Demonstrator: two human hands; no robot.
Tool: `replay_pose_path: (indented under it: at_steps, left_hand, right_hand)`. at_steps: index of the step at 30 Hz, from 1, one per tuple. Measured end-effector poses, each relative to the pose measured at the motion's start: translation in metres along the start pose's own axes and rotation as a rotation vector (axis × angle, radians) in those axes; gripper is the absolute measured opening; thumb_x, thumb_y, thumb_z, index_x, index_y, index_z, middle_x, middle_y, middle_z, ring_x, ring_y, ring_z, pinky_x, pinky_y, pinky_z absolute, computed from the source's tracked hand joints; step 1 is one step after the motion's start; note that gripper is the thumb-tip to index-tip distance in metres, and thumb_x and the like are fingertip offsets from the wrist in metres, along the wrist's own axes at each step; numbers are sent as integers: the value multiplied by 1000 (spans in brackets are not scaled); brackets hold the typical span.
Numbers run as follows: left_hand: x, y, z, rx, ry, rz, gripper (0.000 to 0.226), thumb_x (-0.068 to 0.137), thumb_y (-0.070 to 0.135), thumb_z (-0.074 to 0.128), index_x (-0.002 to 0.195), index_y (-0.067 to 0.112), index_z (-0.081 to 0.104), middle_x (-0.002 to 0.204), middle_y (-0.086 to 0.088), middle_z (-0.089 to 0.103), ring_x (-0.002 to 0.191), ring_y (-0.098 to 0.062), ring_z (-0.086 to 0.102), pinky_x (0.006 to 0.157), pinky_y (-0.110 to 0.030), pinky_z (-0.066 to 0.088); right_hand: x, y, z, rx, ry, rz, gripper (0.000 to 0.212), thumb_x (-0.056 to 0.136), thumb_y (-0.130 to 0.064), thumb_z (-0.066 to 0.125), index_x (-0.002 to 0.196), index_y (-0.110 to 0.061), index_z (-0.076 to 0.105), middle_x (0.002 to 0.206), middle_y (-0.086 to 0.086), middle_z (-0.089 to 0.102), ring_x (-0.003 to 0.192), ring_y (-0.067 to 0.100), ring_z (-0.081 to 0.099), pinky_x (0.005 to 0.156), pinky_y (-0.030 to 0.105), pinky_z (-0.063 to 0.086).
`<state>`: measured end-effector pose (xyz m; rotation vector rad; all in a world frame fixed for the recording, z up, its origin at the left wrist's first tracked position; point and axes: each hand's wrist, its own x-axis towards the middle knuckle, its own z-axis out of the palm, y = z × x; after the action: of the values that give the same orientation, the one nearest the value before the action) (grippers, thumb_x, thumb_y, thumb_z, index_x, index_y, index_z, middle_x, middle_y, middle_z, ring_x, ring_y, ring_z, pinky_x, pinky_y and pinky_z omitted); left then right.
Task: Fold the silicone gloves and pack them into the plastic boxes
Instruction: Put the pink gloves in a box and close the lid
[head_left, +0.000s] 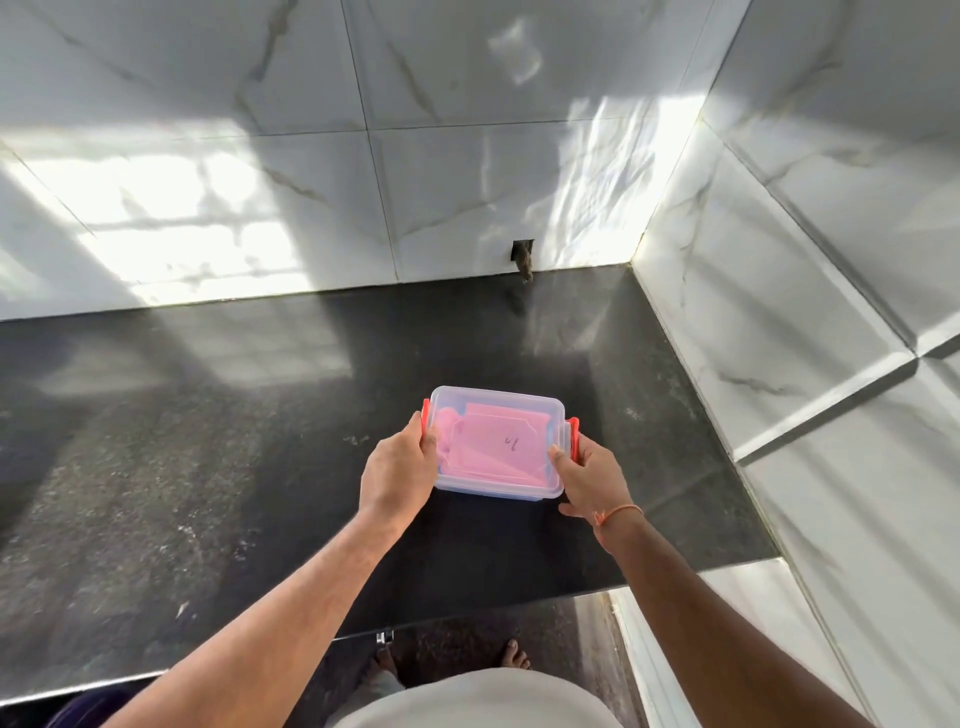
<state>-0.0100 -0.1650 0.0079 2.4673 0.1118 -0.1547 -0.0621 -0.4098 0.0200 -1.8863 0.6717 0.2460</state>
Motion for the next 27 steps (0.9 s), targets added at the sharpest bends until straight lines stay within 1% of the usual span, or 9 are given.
replay_pose_path:
  at_steps: [2,3,5,7,14,18,22,24,27]
  left_hand:
    - [-3,2,1,66,19,7,46,117,48,29,149,31,58,87,8,71,83,-27,65,74,-37,47]
    - [-3,2,1,70,16,7,49,117,47,29,158,32,51,98,2,77,92,-30,70,77,-40,51]
    - [-4,2,3,63,-3,-1,54,117,47,29,168,33,39,119,-3,79,110,-32,73,88,-44,56]
    - [-4,3,2,58,-19,-19,56,117,47,28,171,33,34,127,-3,78,116,-30,73,93,-44,56]
    - [-4,3,-3,16,-46,-56,54,116,51,26,168,43,34,118,4,78,94,-20,66,81,-36,51]
    - [-2,-1,-5,11,-60,-64,52,115,53,27,166,48,36,117,6,78,89,-16,60,79,-34,48]
    - [-8,-9,-7,32,-31,-44,51,115,52,27,165,47,37,115,2,79,88,-21,63,79,-36,51]
    - [-14,-16,-10,60,10,-21,52,116,51,26,165,40,39,118,-1,80,96,-28,71,82,-41,56]
    - [-23,-31,-18,90,70,-20,55,116,51,26,166,32,40,126,-5,79,110,-34,75,89,-46,59]
  right_hand:
    - [-2,2,5,-205,43,-59,55,114,-36,47,166,-18,40,148,7,66,128,33,65,109,51,55]
    - [-3,2,7,-254,67,-75,61,114,-38,43,170,-19,29,151,8,64,131,35,63,115,49,50]
    - [-4,4,10,-292,83,-92,64,115,-41,37,172,-21,17,150,10,65,129,36,64,113,49,49]
    - [-5,6,10,-317,77,-97,65,115,-43,35,173,-22,13,148,10,65,127,34,66,112,50,51]
    - [-6,3,7,-260,58,-114,62,115,-41,39,172,-24,20,155,5,60,133,32,62,117,49,50]
    - [-5,0,2,-175,38,-89,56,113,-39,46,167,-27,37,145,4,66,125,32,65,103,57,60]
    - [0,-5,1,-113,-17,-73,48,112,-37,51,159,-30,51,128,-1,72,112,28,70,83,50,68]
    - [0,-9,7,-122,-50,-81,46,111,-37,52,157,-29,54,123,-2,72,108,27,71,74,46,70]
    - [0,-17,22,-143,-93,-105,47,111,-37,52,158,-32,52,121,-2,72,106,26,71,71,45,70]
